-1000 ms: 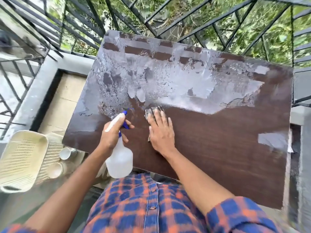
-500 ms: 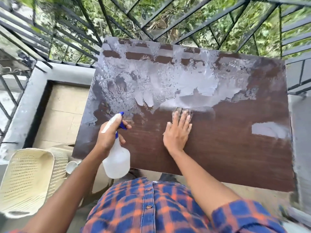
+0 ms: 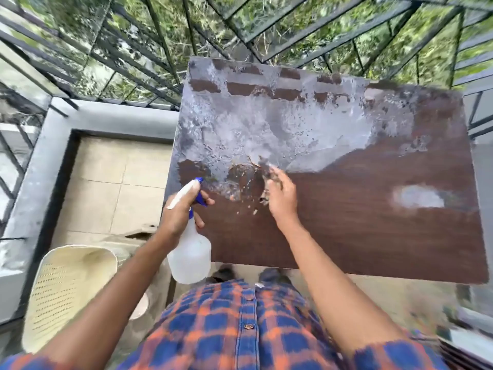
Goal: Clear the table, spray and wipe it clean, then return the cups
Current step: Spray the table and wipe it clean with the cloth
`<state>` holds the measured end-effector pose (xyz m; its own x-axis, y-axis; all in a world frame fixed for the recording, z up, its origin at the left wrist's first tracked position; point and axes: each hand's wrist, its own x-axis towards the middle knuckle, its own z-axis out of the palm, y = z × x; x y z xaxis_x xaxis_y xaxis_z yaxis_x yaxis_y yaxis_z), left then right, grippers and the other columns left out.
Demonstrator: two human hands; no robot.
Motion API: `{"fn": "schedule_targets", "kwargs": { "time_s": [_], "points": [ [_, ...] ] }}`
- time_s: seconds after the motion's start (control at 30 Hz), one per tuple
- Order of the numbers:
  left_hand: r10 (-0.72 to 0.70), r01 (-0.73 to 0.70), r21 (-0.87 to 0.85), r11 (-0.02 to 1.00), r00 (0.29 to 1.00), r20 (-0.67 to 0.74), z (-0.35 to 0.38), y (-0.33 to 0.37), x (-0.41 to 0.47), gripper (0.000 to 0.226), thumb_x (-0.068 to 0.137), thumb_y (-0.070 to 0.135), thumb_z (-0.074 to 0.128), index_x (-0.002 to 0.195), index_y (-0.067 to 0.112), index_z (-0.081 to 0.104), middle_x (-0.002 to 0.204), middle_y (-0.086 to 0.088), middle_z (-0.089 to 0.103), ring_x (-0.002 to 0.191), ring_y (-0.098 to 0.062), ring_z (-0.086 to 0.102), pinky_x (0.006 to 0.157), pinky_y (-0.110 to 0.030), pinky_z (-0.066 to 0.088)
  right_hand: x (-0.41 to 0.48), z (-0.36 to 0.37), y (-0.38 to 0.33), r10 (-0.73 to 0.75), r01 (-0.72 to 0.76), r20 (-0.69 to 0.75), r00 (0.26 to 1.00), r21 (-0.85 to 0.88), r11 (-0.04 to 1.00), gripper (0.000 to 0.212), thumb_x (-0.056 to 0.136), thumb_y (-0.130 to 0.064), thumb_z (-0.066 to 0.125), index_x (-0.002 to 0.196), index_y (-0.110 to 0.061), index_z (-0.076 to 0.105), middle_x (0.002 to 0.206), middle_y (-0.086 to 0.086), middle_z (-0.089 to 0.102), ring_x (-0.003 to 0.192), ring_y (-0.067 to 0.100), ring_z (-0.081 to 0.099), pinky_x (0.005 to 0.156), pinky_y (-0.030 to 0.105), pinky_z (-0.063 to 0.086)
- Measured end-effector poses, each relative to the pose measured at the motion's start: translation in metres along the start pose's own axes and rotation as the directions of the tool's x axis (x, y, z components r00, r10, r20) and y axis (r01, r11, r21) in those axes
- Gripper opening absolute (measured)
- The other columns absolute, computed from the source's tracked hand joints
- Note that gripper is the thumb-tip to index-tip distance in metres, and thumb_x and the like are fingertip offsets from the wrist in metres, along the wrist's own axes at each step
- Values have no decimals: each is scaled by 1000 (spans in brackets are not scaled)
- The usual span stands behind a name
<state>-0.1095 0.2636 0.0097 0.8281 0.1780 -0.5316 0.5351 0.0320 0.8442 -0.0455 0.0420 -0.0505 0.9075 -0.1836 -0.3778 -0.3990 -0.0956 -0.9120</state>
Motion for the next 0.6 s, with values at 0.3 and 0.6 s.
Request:
{"fn": "schedule_targets", "kwargs": {
  "time_s": [0.3,0.6],
  "points": [
    [29,-30,3,1000,996,82,-8,5,11,46,105,43,48,87,5,66,93,-18,75,47,-32,52,45,-28,47,-5,-57,7,214,-199,-25,977,269,942,33,98,-7,56,131,-7,64,122,12,70,106,19,67,95,30,52],
    [42,-44,18,999,994,100,-13,2,10,46,107,40,46,92,1,66,95,-18,75,42,-30,50,47,-28,47,-31,-60,23,-455,307,-4,891,-733,607,42,88,-17,67,130,-19,66,140,4,59,129,26,50,112,31,33]
  ]
}}
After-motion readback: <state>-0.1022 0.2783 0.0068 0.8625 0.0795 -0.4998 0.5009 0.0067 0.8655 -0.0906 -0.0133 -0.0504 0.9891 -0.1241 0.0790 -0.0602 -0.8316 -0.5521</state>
